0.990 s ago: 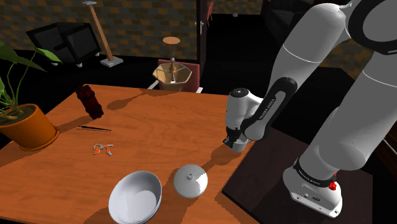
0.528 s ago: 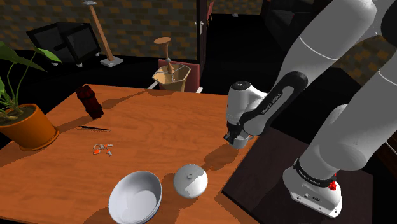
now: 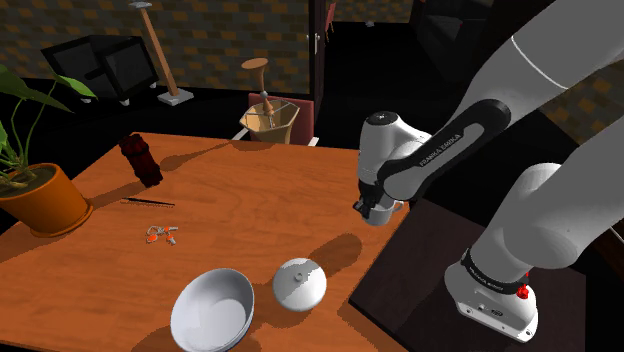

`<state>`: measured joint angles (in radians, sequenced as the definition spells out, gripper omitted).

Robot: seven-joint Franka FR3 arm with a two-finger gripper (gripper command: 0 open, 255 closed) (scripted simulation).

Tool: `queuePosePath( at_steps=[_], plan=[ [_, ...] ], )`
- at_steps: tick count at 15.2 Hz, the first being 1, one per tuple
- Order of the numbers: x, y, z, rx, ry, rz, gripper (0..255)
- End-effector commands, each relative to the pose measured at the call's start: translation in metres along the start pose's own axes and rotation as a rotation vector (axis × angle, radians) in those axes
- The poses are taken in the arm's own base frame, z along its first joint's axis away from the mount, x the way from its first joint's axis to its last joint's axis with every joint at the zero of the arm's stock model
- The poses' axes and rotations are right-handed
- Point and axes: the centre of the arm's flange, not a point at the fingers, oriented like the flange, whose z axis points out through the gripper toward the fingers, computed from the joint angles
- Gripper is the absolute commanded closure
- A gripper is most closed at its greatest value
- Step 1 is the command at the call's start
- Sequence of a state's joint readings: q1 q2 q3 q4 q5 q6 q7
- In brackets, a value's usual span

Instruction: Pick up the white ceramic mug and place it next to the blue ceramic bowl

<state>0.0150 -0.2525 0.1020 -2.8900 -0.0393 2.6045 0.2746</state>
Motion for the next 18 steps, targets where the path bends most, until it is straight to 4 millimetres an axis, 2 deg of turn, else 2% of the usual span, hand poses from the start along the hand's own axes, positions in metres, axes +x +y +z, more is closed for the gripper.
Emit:
queuePosePath(
  at_steps=[1,18],
  plan=[
    [0.0,0.001,-0.01,0.0,-0.001,0.0,255],
    [-0.002,0.005,-0.1,0.0,-0.001,0.0,255]
  ],
)
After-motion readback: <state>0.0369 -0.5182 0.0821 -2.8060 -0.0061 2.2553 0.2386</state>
